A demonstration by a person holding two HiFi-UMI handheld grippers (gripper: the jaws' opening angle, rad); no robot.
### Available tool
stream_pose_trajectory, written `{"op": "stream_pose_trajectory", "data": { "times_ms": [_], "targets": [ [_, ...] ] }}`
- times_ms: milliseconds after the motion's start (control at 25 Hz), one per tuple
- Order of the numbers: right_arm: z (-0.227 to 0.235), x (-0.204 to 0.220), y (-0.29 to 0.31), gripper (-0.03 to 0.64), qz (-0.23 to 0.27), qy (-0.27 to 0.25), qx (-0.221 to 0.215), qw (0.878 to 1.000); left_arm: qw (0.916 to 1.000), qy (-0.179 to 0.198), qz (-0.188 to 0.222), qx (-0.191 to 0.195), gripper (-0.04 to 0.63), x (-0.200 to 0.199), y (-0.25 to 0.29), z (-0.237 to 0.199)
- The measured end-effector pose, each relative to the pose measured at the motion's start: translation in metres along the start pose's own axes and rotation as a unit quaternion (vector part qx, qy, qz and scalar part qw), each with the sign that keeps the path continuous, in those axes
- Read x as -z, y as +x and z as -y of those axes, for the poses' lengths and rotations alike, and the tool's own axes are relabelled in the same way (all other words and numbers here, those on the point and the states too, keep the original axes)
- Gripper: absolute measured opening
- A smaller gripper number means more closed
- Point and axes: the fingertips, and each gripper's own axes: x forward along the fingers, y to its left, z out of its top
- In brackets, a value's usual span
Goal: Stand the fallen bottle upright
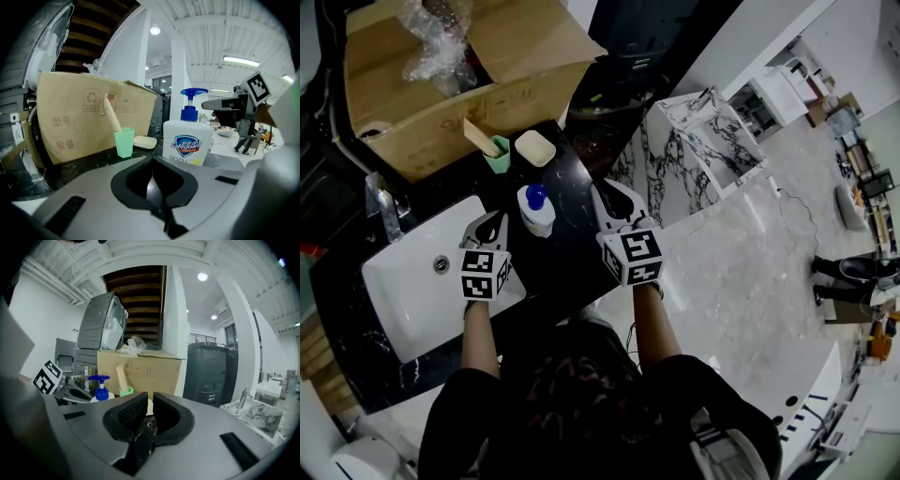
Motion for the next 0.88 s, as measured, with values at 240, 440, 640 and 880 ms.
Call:
{"op": "stream_pose_trajectory", "data": {
  "times_ms": [240, 440, 640, 880],
  "targets": [
    [0.007, 0.014, -0.002, 0.015, -0.009, -0.001, 0.019, 1.000, 0.9994, 0.005, 0.032, -0.013, 0.017, -0.025, -0.010, -0.009],
    [0.010, 0.020, -0.006, 0.015, -0.012, 0.002, 0.027, 1.000, 0.9987, 0.011, 0.045, -0.022, 0.017, -0.039, -0.018, -0.014],
    [0.014, 0.030, -0.008, 0.015, -0.022, -0.001, 0.034, 0.999, 0.9978, 0.027, 0.051, -0.034, 0.017, -0.047, -0.027, -0.017],
    [0.019, 0.036, -0.005, 0.015, -0.027, 0.010, 0.036, 0.999, 0.9969, 0.019, 0.061, -0.045, 0.017, -0.052, -0.032, -0.025]
  ]
}}
